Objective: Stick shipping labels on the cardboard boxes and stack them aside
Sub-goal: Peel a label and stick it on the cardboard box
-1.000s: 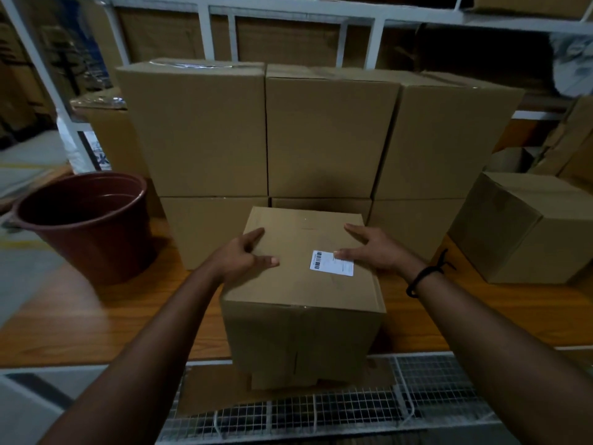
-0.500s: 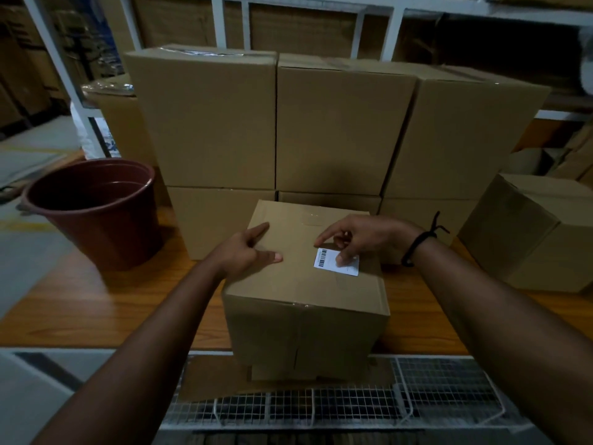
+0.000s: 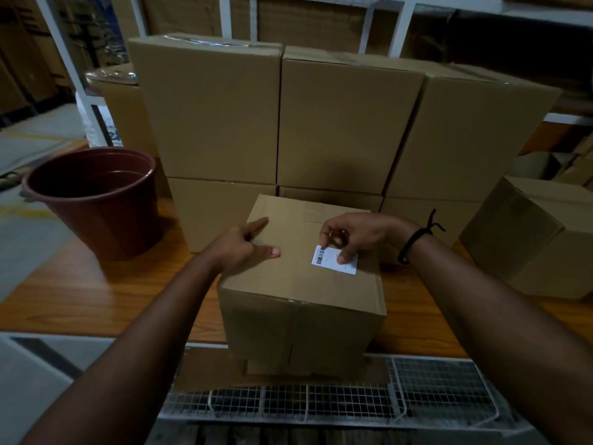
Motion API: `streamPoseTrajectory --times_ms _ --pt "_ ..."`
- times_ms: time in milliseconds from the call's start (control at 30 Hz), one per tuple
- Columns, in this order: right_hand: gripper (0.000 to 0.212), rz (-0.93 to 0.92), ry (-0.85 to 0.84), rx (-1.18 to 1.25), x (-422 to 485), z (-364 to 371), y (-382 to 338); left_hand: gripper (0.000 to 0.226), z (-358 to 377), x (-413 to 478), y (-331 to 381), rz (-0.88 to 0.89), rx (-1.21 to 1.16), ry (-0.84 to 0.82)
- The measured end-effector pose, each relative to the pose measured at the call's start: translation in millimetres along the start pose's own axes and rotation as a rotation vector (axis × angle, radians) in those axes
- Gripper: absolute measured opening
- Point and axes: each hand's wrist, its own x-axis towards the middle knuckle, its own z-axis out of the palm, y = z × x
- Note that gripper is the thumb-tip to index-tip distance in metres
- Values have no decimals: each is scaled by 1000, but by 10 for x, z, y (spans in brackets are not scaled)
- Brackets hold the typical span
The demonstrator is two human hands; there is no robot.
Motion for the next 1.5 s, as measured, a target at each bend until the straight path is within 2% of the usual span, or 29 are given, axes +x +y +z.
streamPoseTrajectory --times_ms 100,633,1200,1500 --pt "51 2 -13 4 13 -3 -8 86 1 2 -1 -5 -10 4" --pt "48 -3 -16 21 -10 10 -57 90 -5 44 -42 6 -15 2" --pt "54 45 -52 -18 6 -31 -122 88 -15 53 -47 12 -12 -14" --pt "50 53 -57 -88 22 -20 -148 86 -12 59 -71 11 -36 -13"
